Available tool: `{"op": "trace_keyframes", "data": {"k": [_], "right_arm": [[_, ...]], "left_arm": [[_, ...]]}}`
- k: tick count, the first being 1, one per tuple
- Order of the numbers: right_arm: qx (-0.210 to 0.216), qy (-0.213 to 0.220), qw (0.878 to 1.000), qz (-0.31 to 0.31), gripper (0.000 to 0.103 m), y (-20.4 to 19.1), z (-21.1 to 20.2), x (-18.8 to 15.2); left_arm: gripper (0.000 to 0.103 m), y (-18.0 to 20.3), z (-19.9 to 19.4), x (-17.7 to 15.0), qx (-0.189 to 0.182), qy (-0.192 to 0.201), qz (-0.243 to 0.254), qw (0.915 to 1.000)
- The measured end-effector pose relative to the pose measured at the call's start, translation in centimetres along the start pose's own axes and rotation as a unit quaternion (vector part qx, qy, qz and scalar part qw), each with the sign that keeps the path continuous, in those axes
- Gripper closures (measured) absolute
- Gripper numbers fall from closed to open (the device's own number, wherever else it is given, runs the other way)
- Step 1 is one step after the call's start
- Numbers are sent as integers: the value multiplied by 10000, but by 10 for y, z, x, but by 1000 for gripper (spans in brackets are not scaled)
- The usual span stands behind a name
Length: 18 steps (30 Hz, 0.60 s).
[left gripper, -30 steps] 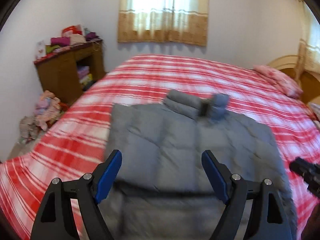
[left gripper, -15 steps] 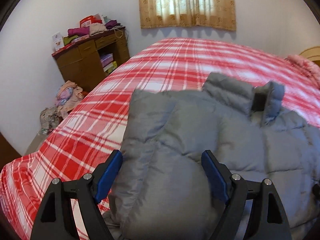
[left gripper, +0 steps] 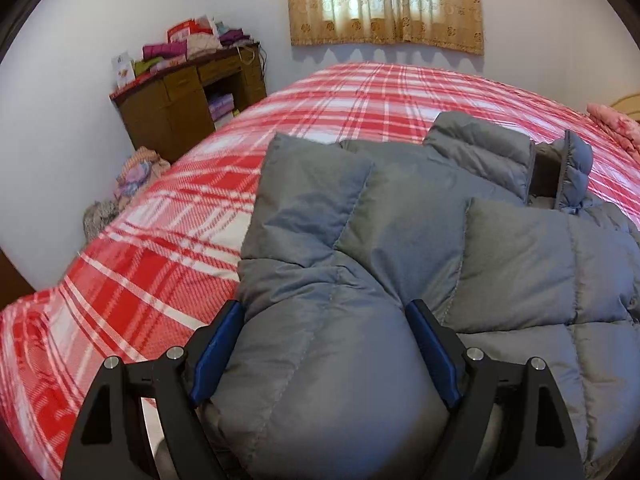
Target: Fold large clothes
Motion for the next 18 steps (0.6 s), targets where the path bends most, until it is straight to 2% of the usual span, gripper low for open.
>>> {"op": "trace_keyframes", "data": {"k": [7,18], "right_arm": [[-79,160,9998,21,57,-2,1,-5],[-200,281,9994,-27,57,-5,1,-7]], "left_arm": [[13,0,9,-5,-71,-150,-128,9998],[13,2,7,-8,39,-79,-96,9999]]}}
Point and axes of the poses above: each gripper's, at about its wrist camera, not at the fingertips, and z roughly the way its jaws point, y to its right, x to its top, the point moved 2 cm from there along z, roughly the way its jaws point, and after that the axes turned 7 degrees about -y, right-handed, at the moved point
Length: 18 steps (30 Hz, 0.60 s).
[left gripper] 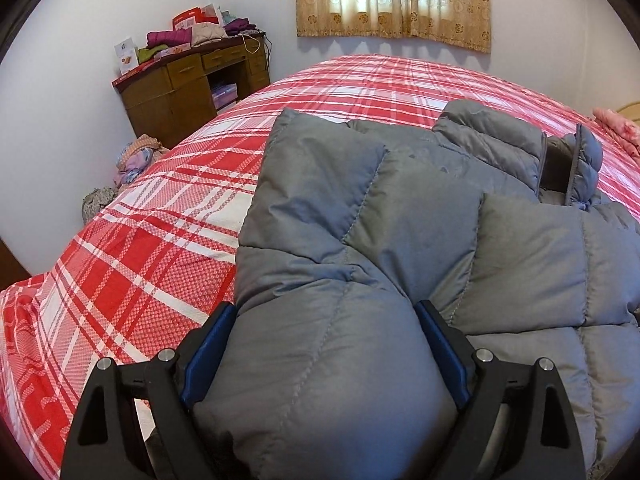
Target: Fold large clothes
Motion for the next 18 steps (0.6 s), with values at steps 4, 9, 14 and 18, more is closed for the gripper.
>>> {"op": "trace_keyframes", "data": {"k": [4,9,14,18], "right_arm": [[22,26,10000,11,57,0,0,0],[82,31,10000,47,57,2,0,0],[113,34,9999,60,57,2,1,0],[119,33,9999,66,57,3,1,0]], "left_arm": [[13,1,-1,-1,42,13,29,10000],[13,3,-1,0,60,15,42,10000],[13,7,-2,0,163,13,119,9998],[13,12,-4,2,293,36,254,9992]]}}
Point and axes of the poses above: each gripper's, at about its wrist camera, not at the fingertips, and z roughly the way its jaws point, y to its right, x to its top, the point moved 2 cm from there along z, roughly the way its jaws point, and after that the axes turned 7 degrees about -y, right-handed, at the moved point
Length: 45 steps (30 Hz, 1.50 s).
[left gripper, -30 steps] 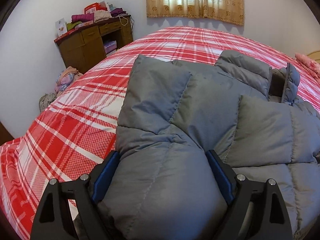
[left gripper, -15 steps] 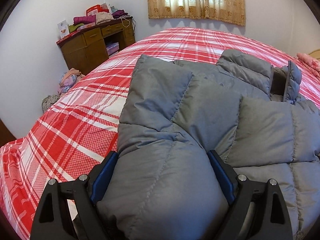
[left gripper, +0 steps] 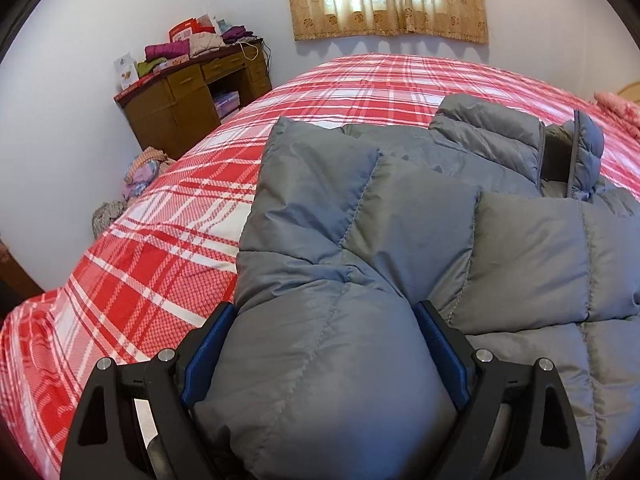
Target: Fold large clothes
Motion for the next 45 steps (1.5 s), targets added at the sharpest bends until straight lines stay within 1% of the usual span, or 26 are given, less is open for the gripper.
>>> {"op": "trace_keyframes", "data": {"k": [4,10,14,16,20,23,25,27,28,29,30,31,32,33,34,35,36,37,39,41,42,43,45], "right_arm": [[-38,0,10000,-28,56,0,0,0],[95,17,9999,39,55,4,-1,-1],[35,28,10000,2,54,1,-1,0],[95,35,9999,44,54,3,-1,0],[214,11,9996,162,50,8,-1,0],[305,-20,9993,210,50,10,-4,2],[386,-11,9989,258,50,13,-12,6],[427,157,9985,318,50,15,-26,21],[472,276,9979,345,50,15,-35,34],[502,320,9976,360,50,15,-38,42],[592,366,9967,416,49,14,-43,62],[669,333,9960,487,47,14,-43,77],[769,258,9950,589,40,14,-39,94],[843,205,9939,682,37,14,-35,107],[856,196,9930,785,37,14,-30,126],[840,214,9928,831,37,14,-28,136],[855,210,9918,923,37,12,-22,155],[892,195,9909,987,36,12,-18,163],[1129,11,9851,1300,35,13,-1,191],[1327,-274,9763,1687,33,13,22,212],[1325,-441,9707,1955,33,14,40,222],[1303,-513,9687,2052,32,14,47,225],[1196,-808,9663,2133,32,7,75,232]], "left_arm": [[13,-4,0,0,-3,3,-10,10000],[13,-5,-2,-1,-6,30,-26,10000],[13,-3,-2,0,61,39,7,10000],[13,0,-3,0,138,65,46,9999],[13,1,-9,0,225,110,89,9996],[13,5,-16,5,317,119,303,9990],[13,6,-27,13,148,73,488,9987],[13,7,-40,26,61,167,633,9978],[13,8,-44,31,68,204,678,9975],[13,8,-48,42,16,201,724,9972],[13,7,-50,53,-102,176,723,9972],[13,7,-50,60,-180,157,691,9973],[13,7,-49,72,-262,106,601,9978],[13,8,-46,82,-343,28,534,9980],[13,10,-43,89,-387,-41,511,9979],[13,13,-38,98,-389,-88,510,9979],[13,17,-34,104,-308,-68,566,9979],[13,19,-31,110,-237,-40,620,9978],[13,26,-23,120,-97,17,736,9972],[13,32,-13,126,-76,-36,817,9966],[13,35,-7,128,-100,-131,865,9961],[13,37,-2,131,-155,-226,861,9959],[13,35,10,140,-282,-388,718,9963]]}}
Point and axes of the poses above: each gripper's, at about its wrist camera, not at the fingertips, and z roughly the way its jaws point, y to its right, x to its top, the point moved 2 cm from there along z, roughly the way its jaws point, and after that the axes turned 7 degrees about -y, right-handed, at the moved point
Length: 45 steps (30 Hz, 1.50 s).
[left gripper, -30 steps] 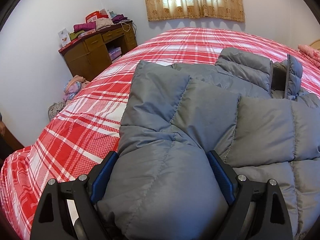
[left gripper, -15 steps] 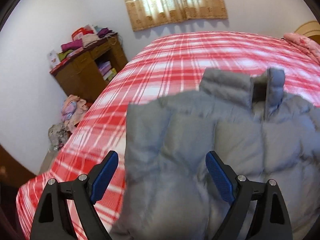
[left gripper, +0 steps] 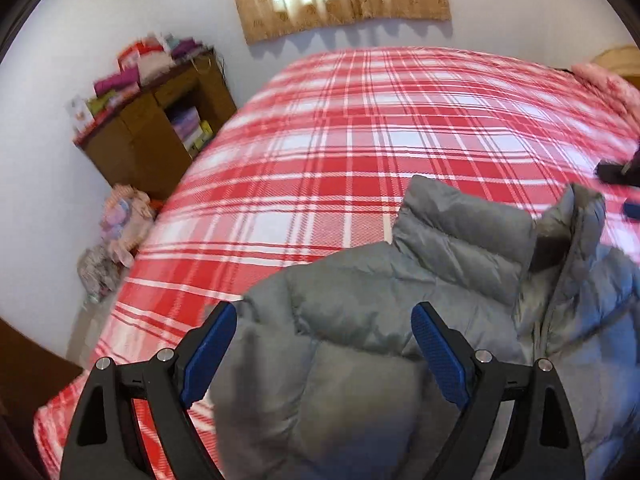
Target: Fold large clothes
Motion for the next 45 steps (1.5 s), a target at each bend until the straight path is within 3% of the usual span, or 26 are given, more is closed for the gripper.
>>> {"op": "trace_keyframes", "data": {"k": [2,6,11,14,16,18,21,24,29,35,36,37,39,41,45], "right_arm": [[-140,-183,9997,-76,34,0,13,-1],[23,-337,9993,-150,61,15,13,-23],[235,-456,9978,-411,83,32,-4,-61],[122,-539,9971,-520,84,48,4,-83],[-45,-443,9965,-703,92,58,17,-93],[30,-73,9954,-959,94,61,16,-102],[-286,420,9885,-1424,94,54,14,-116],[-244,485,9886,-1404,94,56,14,-116],[-41,509,9901,-1305,93,63,13,-114],[48,518,9906,-1267,93,63,14,-118],[65,519,9907,-1255,93,63,14,-118],[79,519,9908,-1246,93,63,14,-118],[111,516,9911,-1224,93,64,14,-117],[118,511,9912,-1217,93,64,15,-117],[149,507,9915,-1187,94,66,14,-116]], "left_arm": [[13,-1,3,9,21,13,-34,10000],[13,4,6,29,21,123,130,9998],[13,16,10,39,-212,25,325,9992],[13,19,9,47,-476,-48,95,9988],[13,22,6,51,-674,-92,-82,9976],[13,28,1,55,-802,-64,-123,9967],[13,41,0,62,-749,-24,-101,9971],[13,51,14,66,-706,-180,-176,9972],[13,60,39,71,-996,-627,-564,9914],[14,77,38,70,-870,-607,-249,9940],[26,75,37,68,-863,-593,-245,9942],[55,72,37,64,-936,-618,-233,9934],[78,62,38,57,-1279,-785,-309,9882],[88,52,34,47,-1493,-748,-382,9852],[92,39,8,20,-1660,-437,-398,9843]]}}
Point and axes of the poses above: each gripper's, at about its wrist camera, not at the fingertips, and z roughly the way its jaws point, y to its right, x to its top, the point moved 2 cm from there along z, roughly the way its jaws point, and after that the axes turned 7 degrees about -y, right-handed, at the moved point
